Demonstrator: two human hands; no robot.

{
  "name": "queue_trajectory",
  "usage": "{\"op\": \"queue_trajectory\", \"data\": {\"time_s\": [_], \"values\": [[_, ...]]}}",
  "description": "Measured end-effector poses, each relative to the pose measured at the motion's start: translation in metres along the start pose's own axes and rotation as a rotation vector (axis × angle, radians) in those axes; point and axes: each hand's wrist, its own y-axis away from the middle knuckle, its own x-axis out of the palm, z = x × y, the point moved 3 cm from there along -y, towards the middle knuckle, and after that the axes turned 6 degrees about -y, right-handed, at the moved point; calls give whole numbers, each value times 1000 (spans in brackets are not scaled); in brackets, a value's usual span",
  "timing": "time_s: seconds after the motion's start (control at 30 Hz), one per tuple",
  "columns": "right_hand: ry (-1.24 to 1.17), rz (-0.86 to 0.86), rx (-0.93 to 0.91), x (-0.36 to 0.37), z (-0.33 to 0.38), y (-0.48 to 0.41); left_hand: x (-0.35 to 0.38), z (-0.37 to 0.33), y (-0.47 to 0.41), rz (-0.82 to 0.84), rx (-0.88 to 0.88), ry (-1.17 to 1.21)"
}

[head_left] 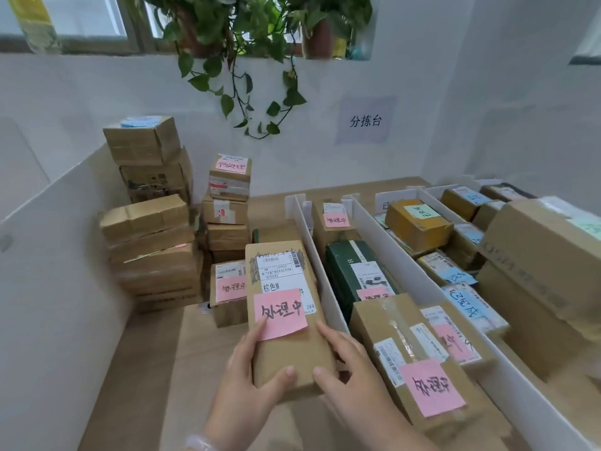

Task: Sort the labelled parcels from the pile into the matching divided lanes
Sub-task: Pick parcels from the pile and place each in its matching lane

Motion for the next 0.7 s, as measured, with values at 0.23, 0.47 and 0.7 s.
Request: {"op": "queue_trajectory", "data": {"time_s": [0.23, 0.47, 0.7], "values": [[-16, -72, -11, -93, -10, 19, 81, -47, 4, 91, -1, 47], [-88, -78, 11, -187, -22, 21, 163, -90, 0, 117, -5, 87], [-45, -23, 7, -238, -29, -20, 211, -129, -30, 82, -118, 206]]}}
